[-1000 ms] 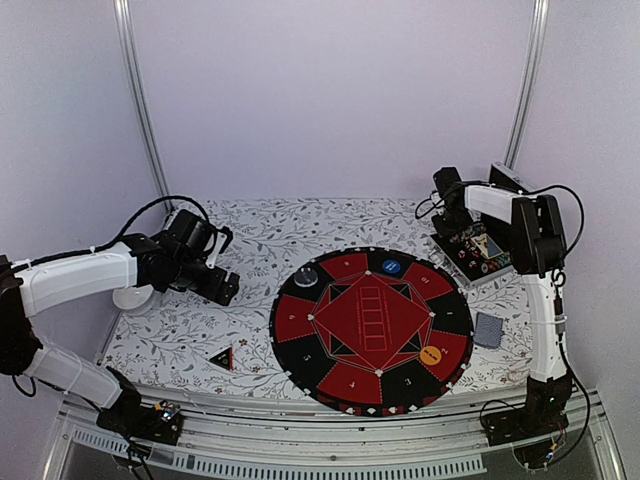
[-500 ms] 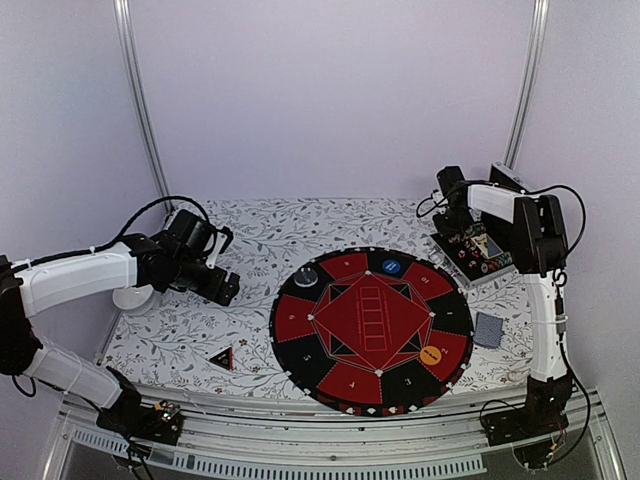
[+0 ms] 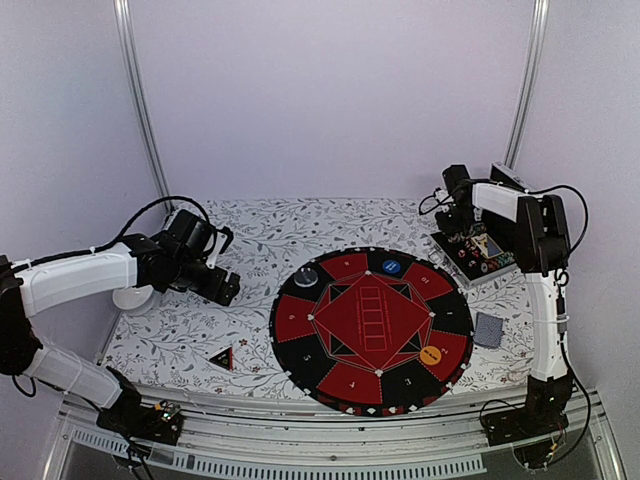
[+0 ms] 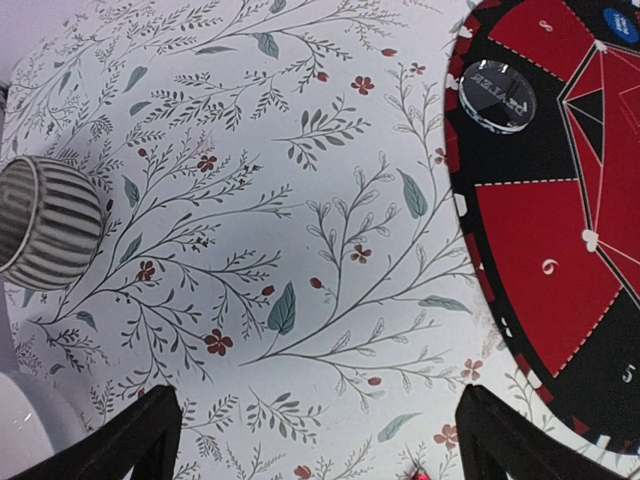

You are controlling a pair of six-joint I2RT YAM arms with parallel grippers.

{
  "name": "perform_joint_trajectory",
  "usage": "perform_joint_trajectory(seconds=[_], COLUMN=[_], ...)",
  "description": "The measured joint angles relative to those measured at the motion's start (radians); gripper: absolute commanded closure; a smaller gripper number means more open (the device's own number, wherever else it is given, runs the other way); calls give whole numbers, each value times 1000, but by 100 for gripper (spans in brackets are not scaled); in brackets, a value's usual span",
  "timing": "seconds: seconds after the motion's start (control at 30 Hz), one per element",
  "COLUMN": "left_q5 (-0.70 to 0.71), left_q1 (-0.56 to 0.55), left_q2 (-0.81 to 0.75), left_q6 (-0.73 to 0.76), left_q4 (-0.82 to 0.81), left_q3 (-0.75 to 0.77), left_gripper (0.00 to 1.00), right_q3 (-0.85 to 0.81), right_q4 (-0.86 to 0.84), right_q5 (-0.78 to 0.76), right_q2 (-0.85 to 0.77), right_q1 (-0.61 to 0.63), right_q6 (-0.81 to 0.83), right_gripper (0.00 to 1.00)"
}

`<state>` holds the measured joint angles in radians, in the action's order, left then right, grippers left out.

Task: Distribute texas hold em gaming equipment
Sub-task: Pick up the pile of poker chips from the chip case.

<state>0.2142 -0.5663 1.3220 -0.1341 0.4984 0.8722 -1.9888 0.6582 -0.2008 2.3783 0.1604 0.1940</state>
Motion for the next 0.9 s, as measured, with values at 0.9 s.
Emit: perform_joint_trajectory(seconds=[0.9], left_q5=[-5], left_q1=[0], left_q2=[0], left_q6=[0], left_q4=[0], left_q3=[0], left_gripper=[2], right_q3=[-4], right_q4=[-6], right_q5=[-137], right_q2=[11], right_q1=[-13], right_q6=[-12], right_gripper=[68])
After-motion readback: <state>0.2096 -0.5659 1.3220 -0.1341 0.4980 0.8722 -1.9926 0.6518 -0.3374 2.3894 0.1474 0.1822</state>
